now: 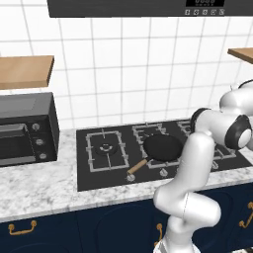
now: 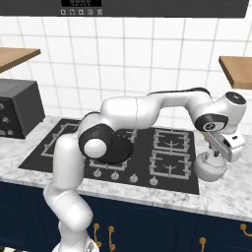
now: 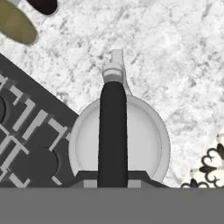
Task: Pick the kettle from the counter and place it on a stove burner. Then turn the burner on.
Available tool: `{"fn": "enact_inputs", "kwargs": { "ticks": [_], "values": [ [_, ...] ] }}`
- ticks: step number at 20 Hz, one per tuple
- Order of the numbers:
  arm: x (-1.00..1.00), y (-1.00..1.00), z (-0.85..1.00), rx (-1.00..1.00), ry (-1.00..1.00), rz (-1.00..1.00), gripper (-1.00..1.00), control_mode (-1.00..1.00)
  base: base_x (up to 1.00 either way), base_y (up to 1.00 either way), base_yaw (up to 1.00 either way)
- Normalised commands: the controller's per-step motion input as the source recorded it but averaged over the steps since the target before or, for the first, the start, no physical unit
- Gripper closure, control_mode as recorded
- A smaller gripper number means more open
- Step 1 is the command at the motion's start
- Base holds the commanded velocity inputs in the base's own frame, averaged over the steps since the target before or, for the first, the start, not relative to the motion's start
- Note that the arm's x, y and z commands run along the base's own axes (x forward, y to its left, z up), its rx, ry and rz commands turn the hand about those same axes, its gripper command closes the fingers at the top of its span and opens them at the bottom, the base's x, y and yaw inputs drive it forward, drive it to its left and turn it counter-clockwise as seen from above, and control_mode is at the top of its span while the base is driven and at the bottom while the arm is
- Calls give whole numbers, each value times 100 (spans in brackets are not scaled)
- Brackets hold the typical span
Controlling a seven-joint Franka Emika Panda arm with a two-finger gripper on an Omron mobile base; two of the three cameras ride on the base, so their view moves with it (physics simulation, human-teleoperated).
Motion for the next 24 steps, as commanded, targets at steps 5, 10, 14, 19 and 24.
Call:
{"fn": "enact_inputs", "kwargs": {
  "ticks": [5,10,14,19,24],
  "values": [
    [37,49,31,-3,0,48,100,-100,0,0,0],
    [40,67,1,-2,0,42,100,-100,0,0,0],
    [32,78,-1,-1,0,30,100,-100,0,0,0],
    [46,71,-8,-4,-1,21,100,-100,0,0,0],
    [63,29,-1,-2,-5,5,100,-100,0,0,0]
  ]
}}
